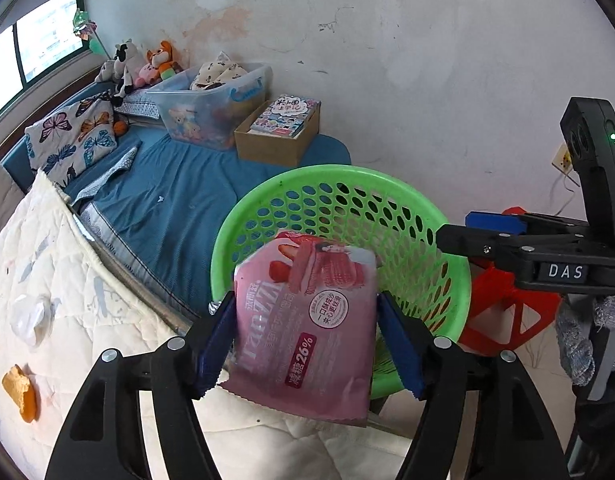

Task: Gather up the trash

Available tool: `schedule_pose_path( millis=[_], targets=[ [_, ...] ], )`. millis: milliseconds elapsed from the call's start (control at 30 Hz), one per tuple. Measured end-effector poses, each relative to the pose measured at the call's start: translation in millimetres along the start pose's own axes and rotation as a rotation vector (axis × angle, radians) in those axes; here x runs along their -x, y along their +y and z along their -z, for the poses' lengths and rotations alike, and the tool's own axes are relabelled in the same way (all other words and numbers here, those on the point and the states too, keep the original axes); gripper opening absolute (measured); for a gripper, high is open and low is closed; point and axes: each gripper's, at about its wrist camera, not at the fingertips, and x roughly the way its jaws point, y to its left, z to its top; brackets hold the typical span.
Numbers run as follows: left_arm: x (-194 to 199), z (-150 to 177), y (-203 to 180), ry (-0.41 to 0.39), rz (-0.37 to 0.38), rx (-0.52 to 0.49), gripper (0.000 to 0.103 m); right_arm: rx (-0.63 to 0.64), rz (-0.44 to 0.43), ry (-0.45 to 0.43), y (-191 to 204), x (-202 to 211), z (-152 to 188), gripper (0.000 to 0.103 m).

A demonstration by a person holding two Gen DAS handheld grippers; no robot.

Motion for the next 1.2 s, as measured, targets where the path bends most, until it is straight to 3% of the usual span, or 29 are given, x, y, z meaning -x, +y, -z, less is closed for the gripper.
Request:
schedule_pose_path(
  millis=[67, 467, 767, 1000, 1200],
  targets=[
    [3, 2, 0, -0.004, 0.005, -0.004, 0.074, 0.004, 0.002, 0.000, 1, 1, 1, 0.073],
    [19, 9, 9, -0.029, -0.005, 0.012, 0.077, 0.011, 0.002, -0.015, 5, 8, -1, 0.073],
    [50, 29, 36, -0.060, -0.025, 0.097, 0.077, 0.051, -0.027, -0.008, 28, 7, -1, 0.074],
    [79, 56, 70, -0.084, -0.100, 0.174, 0.077, 0.116, -0.061, 0.004, 65, 0, -4, 0.076],
    [100, 78, 115, -0.097, -0.224, 0.256, 0.077, 0.167, -0.097, 0.023, 97, -10, -3, 0.076]
  ],
)
